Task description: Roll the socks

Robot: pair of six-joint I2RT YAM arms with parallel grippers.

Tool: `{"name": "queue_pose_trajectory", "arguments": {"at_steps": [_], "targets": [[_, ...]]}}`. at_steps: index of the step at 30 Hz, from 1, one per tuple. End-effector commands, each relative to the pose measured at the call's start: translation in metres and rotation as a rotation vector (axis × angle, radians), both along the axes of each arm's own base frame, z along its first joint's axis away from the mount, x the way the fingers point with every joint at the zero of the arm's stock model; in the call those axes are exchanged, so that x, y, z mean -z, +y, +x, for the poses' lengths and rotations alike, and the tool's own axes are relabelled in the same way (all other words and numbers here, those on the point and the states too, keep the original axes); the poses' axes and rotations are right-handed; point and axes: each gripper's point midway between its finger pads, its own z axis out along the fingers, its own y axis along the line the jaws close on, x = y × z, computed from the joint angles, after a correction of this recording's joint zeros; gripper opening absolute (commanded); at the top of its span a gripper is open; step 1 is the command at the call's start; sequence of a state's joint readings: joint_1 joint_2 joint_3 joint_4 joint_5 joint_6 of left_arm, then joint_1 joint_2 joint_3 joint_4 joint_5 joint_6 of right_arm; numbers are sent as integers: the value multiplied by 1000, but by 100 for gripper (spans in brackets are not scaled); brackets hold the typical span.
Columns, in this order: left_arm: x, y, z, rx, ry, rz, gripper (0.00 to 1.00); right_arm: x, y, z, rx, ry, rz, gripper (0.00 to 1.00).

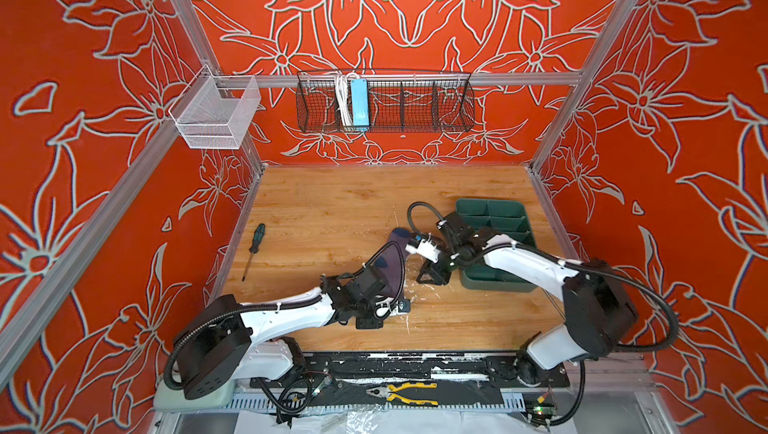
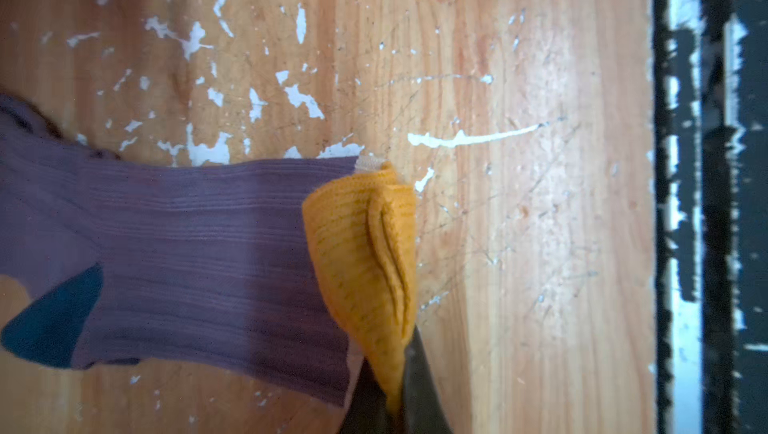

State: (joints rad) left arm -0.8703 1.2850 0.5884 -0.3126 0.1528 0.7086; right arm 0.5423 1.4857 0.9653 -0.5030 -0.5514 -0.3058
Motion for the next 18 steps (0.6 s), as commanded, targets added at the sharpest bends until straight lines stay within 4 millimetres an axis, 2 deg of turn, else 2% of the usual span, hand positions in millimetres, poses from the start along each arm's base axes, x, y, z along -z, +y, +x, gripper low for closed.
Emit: {"name": "queue_pose_trajectory", "arguments": {"at_steps": [1,4,5,8,12,16,18], "targets": [[1,2,-13,5,133,15,0,-44,-33,45,235,-229,21,38],[-3,-2,-13,-1,202,21,0,-95,-51,55,330,-476,71,39],[-3,-2,-15,4,233,26,0,-116,-57,51,336,-564,105,40],[0,-3,-15,-3,295,49,0,-144,-60,25,239,-729,170,42],[8,-5,-12,-8,355,102,0,-137,-51,-30,-39,-800,175,42],[11,-5,-5,-41,391,117,0,-103,-47,-73,-286,-861,4,46],[13,-4,-2,-55,406,123,0,-88,-46,-84,-371,-899,-83,49]]}}
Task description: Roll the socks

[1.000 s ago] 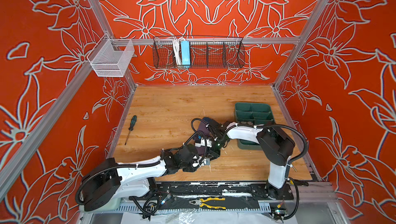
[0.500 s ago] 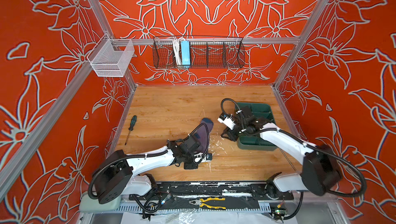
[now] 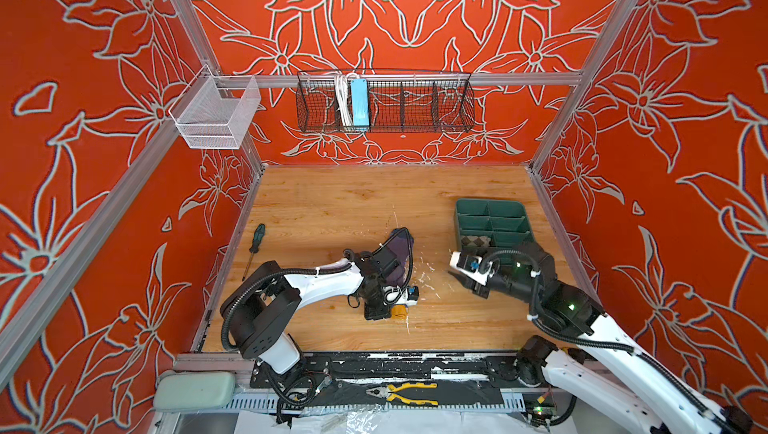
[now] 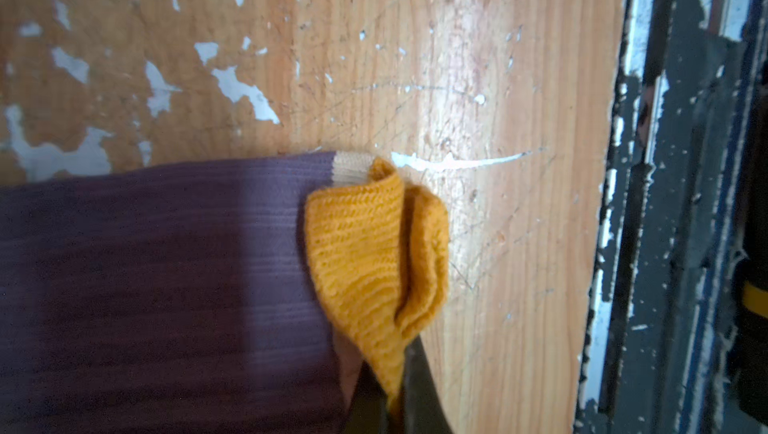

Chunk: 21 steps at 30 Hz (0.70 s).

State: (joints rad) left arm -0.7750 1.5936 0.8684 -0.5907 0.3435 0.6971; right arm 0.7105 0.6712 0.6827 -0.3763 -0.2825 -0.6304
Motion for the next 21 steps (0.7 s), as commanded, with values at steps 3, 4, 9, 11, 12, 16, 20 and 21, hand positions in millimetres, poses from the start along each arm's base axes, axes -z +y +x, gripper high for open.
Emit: {"name": "queue_pose_trajectory", "arguments": {"at_steps": [3,4,9,11,12,16,20,21], "targets": [[9,6,-5,-14,90,52,0,59,4,-31,-146,-127,-318,50],[12,7,-5,-19,99,64,0,66,12,-36,-176,-157,-339,51],[16,8,-3,-28,131,95,0,105,51,-56,-305,-292,-457,53],[17,8,-1,-38,139,100,0,115,70,-63,-332,-287,-443,53],[17,8,-1,-41,144,101,0,120,77,-64,-335,-278,-430,53],[18,8,0,-45,158,106,0,141,103,-58,-311,-254,-397,53],[17,8,1,-48,160,107,0,156,118,-40,-212,-238,-401,56],[17,8,1,-50,159,105,0,161,119,-37,-202,-229,-407,56]]}}
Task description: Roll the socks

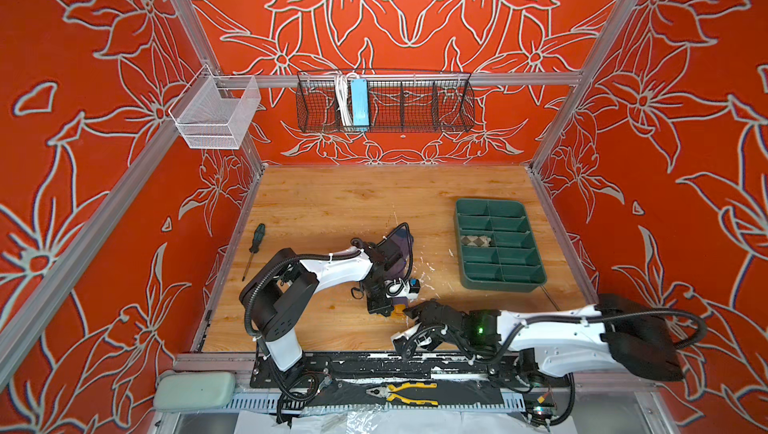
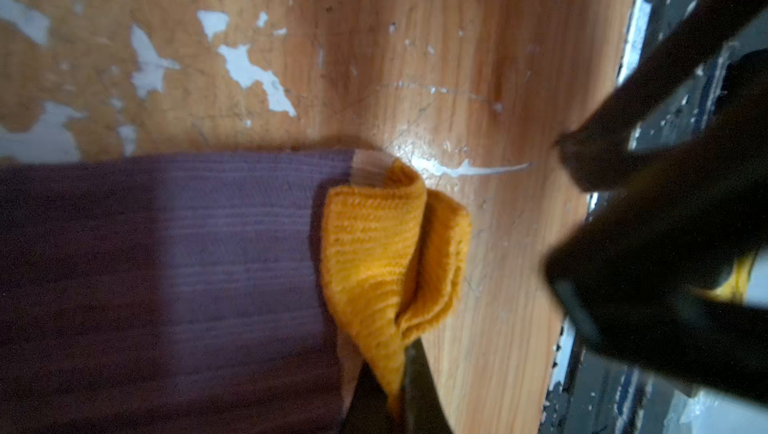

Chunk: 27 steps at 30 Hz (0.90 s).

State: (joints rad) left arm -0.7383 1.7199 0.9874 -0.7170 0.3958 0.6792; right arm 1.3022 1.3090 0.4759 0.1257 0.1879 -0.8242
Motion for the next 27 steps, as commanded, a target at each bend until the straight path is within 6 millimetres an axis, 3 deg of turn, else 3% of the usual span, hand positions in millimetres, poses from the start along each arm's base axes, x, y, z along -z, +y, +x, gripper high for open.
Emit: {"name": "queue_pose_trajectory", "arguments": {"at_steps": [1,7,13,20,24,27], "targets": [[13,9,-3,-1,19,48,0,-13,22,22,98,-38,115,56],[12,9,-2,-4,12,42,0,8,18,38,191,21,105,52],[9,8,0,-4,-5,32,0,25,14,35,189,87,60,39],[-2,4,14,-33,-81,18,0,40,5,18,163,202,-36,2],[-16,2,32,-73,-168,17,0,38,-1,9,162,290,-53,0],[-32,3,44,-110,-245,10,10,31,-3,7,174,373,-35,0]]}}
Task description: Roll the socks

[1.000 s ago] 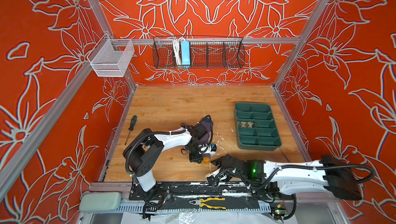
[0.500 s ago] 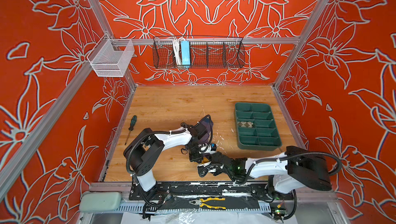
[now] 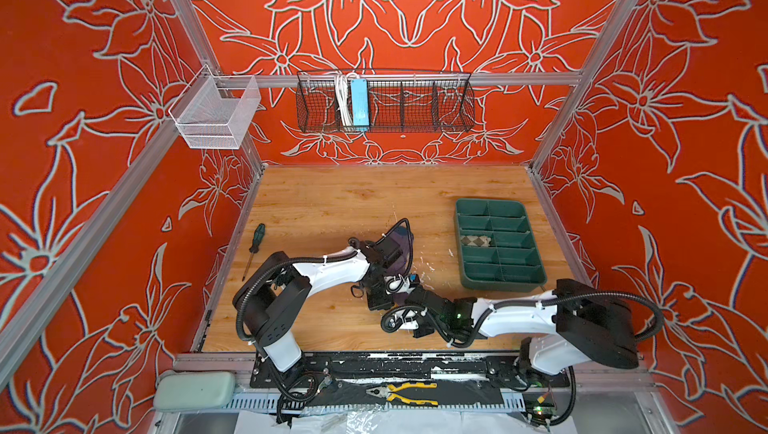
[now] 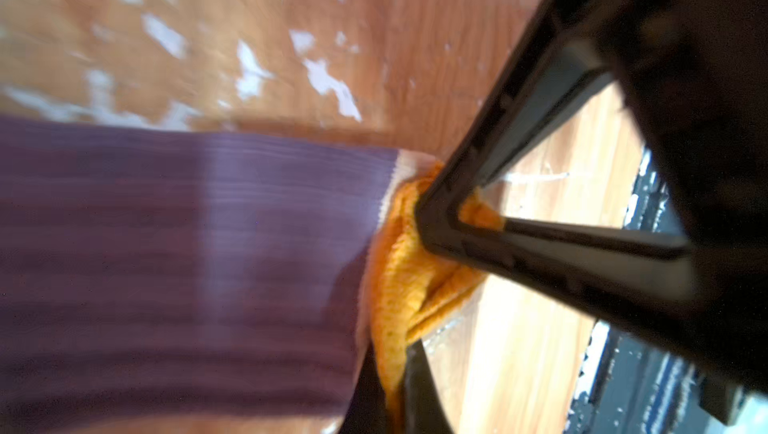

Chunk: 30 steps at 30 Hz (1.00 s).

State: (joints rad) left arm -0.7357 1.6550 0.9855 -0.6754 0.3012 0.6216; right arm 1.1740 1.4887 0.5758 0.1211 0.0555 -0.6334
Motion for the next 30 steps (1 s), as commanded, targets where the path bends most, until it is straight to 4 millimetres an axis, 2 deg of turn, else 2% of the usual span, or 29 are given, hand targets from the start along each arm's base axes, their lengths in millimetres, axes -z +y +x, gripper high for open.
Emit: {"name": "queue_pose_trajectory", "arguments": {"at_steps": [1,3,6,10,13,15,18,19,21,24,30], "targets": [[-25,2,26,-59,-152,-4,12,4,-13,-20,-12,178,-39,0],[-38,5,36,-104,-234,-29,23,1,-14,-22,-18,244,-36,0],[-66,17,51,-196,-415,-75,29,-2,-16,-30,-45,385,-43,0],[-118,53,67,-343,-719,-122,34,-4,-14,-38,-75,526,-68,0],[-157,80,55,-368,-887,-190,41,-6,-11,-39,-76,632,-81,0],[-169,81,33,-251,-924,-262,45,-7,-9,-39,-68,704,-87,0],[-166,70,-15,69,-933,-366,50,-6,-6,-35,-46,798,-96,0],[-165,68,-24,124,-936,-386,50,-5,-6,-33,-37,827,-98,0],[-159,65,-29,176,-917,-374,51,-2,-3,-27,-11,868,-104,0],[-132,55,-36,300,-835,-294,50,3,-1,-18,30,920,-113,0],[-77,12,-66,560,-783,-278,50,15,2,-6,76,976,-141,0]]}}
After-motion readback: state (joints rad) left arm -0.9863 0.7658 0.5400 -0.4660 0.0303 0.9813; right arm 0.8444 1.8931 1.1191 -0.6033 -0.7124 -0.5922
